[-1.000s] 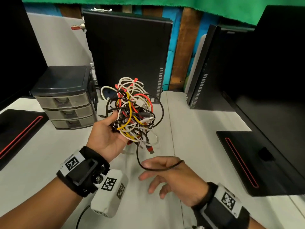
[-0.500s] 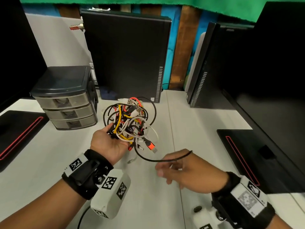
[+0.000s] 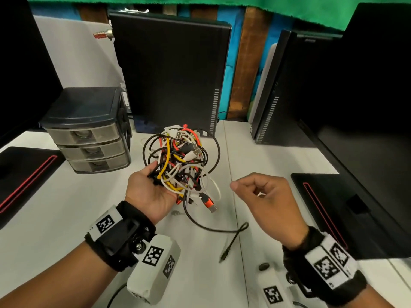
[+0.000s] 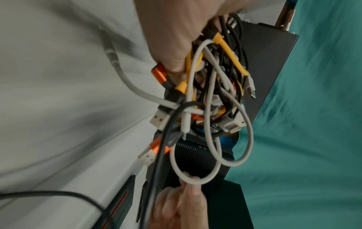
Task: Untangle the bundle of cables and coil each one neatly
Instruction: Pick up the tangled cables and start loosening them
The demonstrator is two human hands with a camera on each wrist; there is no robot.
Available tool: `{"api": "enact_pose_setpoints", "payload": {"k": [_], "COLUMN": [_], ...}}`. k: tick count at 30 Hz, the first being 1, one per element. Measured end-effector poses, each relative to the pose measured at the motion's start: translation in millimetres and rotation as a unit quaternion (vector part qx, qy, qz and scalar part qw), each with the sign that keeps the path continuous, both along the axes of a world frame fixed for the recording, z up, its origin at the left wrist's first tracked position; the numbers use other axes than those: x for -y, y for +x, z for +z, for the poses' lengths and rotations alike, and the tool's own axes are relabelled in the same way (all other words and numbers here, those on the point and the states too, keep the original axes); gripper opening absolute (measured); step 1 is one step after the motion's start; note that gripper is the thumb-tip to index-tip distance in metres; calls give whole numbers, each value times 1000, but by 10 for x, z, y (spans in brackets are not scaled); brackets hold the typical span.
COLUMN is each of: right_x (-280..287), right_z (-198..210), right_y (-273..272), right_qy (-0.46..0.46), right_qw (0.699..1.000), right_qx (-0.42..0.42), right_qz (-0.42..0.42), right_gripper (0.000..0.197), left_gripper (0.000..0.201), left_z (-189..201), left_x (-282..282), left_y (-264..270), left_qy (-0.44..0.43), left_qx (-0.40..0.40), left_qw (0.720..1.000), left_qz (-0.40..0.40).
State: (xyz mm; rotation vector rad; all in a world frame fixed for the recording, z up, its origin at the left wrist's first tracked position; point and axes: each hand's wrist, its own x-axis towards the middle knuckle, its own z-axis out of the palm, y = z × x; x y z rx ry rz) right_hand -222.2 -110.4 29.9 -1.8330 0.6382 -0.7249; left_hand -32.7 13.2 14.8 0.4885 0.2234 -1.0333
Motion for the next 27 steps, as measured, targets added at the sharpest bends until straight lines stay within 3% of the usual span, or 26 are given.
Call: {"api": "enact_pose_setpoints", "payload": {"k": [5,10,16,22,27], "right_x": [-86,-101,-113,-93,-105], "right_z": [-71,-91,-65,-82,-59], "right_y": [59,67,66,72,66], "right_qy": [44,107,141,192,213], "right_qw": [998,993,989,981,976], "right_qx": [-21,2,10,26,40], "right_qz": [50,46,52,28,35], "right_gripper": [15,14,13,12,13], "left_gripper": [46,51,49,56,50], "left_z": [-82,-111,-108,-17,-205], "left_x": [23,44,36,66,58], "left_y": [-129,-229,-229,-357,-288], "left_qy": [-35,-72,-39,-5,21], "left_qx": [12,0,6,71,76], "left_qw": [997,991,995,992,989], "left_qz": [-68,-110,-95,-104,-122]}}
